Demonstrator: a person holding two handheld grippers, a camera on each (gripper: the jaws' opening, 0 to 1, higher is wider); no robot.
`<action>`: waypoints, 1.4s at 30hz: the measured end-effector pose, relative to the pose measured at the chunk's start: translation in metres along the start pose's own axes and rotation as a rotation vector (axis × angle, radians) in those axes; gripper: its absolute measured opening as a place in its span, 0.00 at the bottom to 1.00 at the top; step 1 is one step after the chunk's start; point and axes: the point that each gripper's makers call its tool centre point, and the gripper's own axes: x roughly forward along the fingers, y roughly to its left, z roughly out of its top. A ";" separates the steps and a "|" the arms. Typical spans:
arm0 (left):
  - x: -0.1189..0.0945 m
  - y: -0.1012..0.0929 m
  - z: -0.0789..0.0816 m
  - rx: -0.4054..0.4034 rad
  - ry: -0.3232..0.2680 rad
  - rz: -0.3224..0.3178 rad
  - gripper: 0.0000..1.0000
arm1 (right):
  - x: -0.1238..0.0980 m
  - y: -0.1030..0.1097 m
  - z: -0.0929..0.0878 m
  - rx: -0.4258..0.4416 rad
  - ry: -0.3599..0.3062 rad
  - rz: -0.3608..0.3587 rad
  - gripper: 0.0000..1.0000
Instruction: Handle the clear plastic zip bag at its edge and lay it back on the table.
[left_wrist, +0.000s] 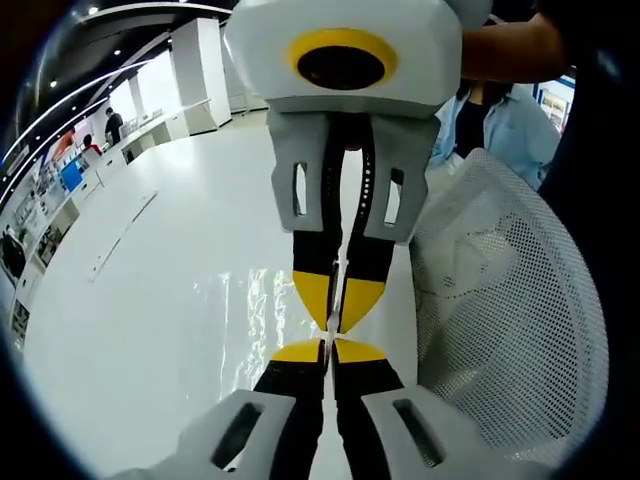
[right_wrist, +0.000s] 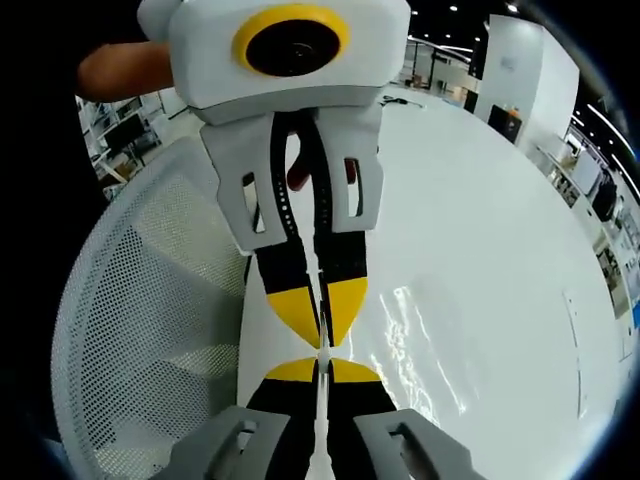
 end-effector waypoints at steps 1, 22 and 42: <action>0.001 -0.002 0.001 0.000 0.003 -0.003 0.00 | 0.001 0.000 0.001 0.000 0.001 0.002 0.00; -0.003 -0.007 -0.001 0.030 -0.004 0.011 0.00 | -0.003 -0.003 -0.014 0.014 0.016 -0.013 0.00; -0.005 0.000 -0.004 0.028 -0.015 0.029 0.00 | -0.006 -0.008 -0.022 0.026 0.017 -0.034 0.00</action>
